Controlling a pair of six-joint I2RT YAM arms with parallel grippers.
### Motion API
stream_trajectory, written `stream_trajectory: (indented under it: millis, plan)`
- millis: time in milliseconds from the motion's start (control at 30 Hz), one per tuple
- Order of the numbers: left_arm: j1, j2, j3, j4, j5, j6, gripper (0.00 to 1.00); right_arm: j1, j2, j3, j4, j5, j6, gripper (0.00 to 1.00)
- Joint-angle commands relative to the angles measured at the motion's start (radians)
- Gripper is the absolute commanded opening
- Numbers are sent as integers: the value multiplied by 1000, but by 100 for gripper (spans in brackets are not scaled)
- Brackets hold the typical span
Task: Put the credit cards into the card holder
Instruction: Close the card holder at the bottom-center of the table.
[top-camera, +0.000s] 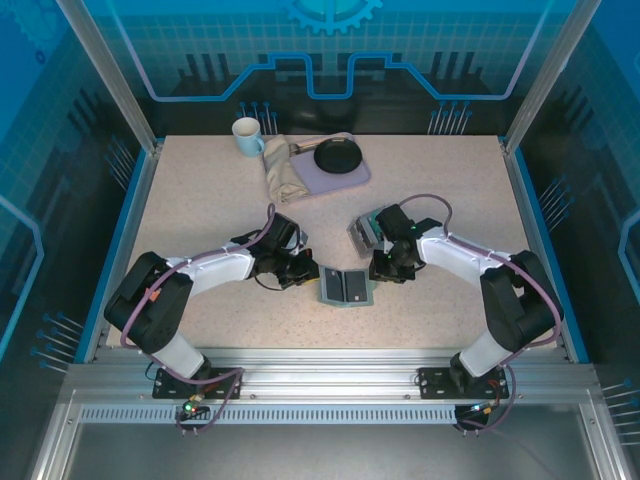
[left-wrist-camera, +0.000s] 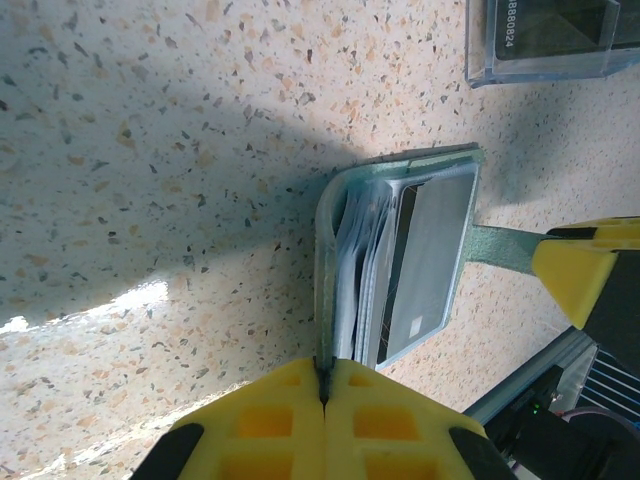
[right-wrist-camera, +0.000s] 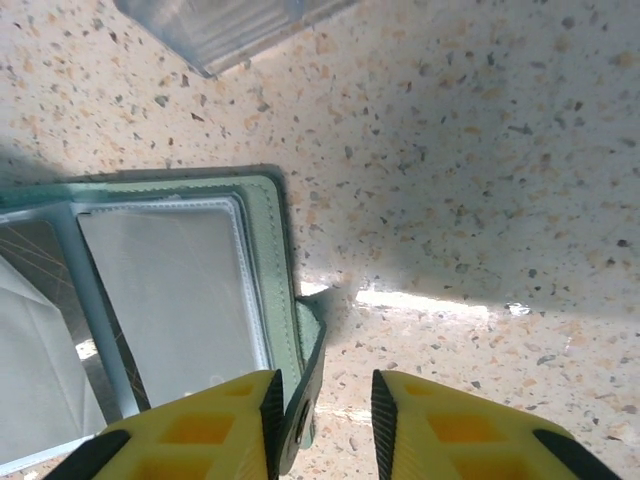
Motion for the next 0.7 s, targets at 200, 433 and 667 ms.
stream_trajectory:
  millis: [200, 433, 667]
  plan:
    - [-3, -17, 26, -23, 15, 20, 0, 13, -20, 42, -48, -2, -17, 22]
    - [-2, -23, 37, -41, 13, 25, 0, 6, -31, 32, -29, -36, -12, 11]
    - [-46, -27, 196, -303, -141, 93, 0, -34, -55, -32, 93, -171, 4, 4]
